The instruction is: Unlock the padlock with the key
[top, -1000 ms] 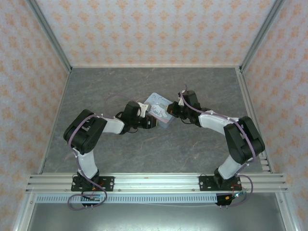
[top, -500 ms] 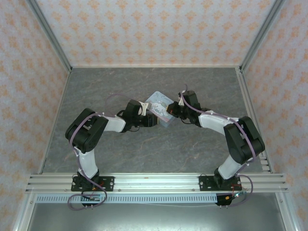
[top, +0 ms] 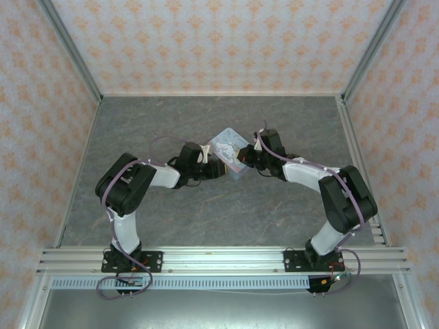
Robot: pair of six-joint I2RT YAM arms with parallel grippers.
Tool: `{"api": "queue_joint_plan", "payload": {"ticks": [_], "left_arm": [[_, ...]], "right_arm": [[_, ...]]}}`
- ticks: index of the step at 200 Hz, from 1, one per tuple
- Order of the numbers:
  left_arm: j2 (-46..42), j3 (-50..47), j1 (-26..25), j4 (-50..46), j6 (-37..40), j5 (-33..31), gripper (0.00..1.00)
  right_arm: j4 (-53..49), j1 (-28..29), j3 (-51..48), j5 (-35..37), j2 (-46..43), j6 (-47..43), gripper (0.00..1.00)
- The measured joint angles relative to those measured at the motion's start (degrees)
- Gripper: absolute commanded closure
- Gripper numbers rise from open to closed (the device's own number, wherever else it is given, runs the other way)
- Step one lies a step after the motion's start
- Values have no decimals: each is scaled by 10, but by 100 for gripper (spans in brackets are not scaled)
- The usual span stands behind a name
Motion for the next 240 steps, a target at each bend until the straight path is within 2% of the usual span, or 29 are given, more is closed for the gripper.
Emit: {"api": "queue_joint_plan", "payload": {"ticks": [43, 81, 128, 173, 206, 240], "left_arm": [[1, 0, -1, 7, -11, -2, 73], [1, 0, -12, 9, -14, -10, 74], [-3, 0, -30, 8, -31, -13, 74], [-31, 3, -41, -9, -83, -27, 78], [-45, 21, -53, -26, -126, -30, 79], [-46, 31, -58, -31, -176, -30, 79]], "right_arm": [[6, 0, -2, 1, 0, -3, 100], [6, -1, -3, 4, -10, -18, 100], [2, -11, -24, 12, -104, -70, 100], [20, -10, -145, 16, -235, -135, 100], [42, 16, -233, 20, -268, -167, 100], [99, 42, -274, 31, -272, -189, 100]]}}
